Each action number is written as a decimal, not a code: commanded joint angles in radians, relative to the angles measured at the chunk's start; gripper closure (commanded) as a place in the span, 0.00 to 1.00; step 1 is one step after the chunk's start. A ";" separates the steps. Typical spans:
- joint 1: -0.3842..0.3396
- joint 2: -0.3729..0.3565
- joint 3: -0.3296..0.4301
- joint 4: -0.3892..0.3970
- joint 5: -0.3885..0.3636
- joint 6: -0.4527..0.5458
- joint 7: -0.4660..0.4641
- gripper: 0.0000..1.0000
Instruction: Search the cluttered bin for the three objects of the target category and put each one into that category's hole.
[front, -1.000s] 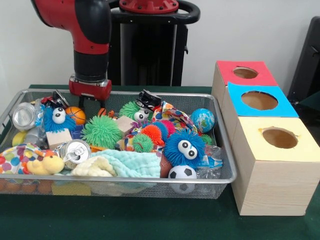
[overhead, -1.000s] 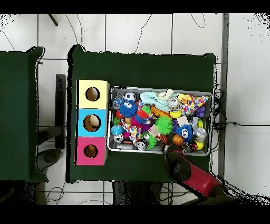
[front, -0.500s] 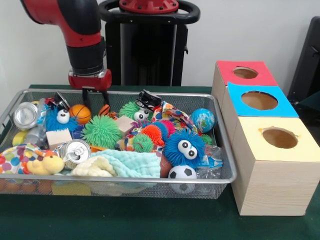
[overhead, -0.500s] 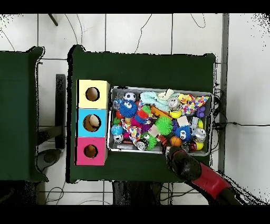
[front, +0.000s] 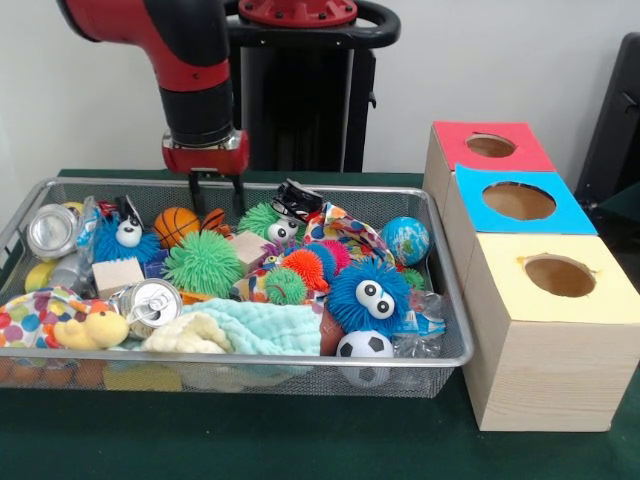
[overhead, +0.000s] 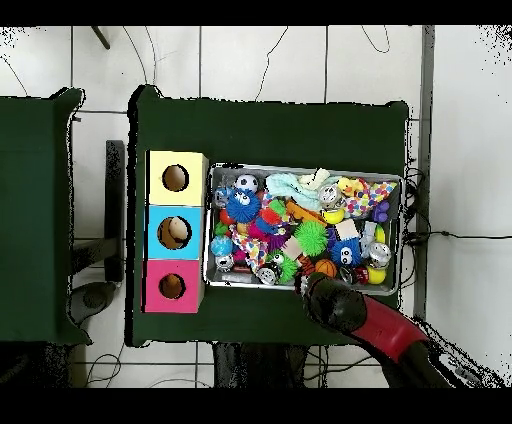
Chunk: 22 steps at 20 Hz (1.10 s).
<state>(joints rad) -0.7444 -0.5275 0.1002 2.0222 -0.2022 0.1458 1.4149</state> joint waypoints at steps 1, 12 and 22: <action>0.039 -0.011 -0.046 -0.097 0.002 -0.064 0.174 0.00; 0.198 0.016 -0.253 -0.164 0.033 -0.224 0.198 0.00; -0.028 -0.016 0.047 -0.055 -0.068 -0.317 0.199 0.00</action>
<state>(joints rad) -0.6393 -0.5433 -0.0648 1.9982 -0.2184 -0.0923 1.4149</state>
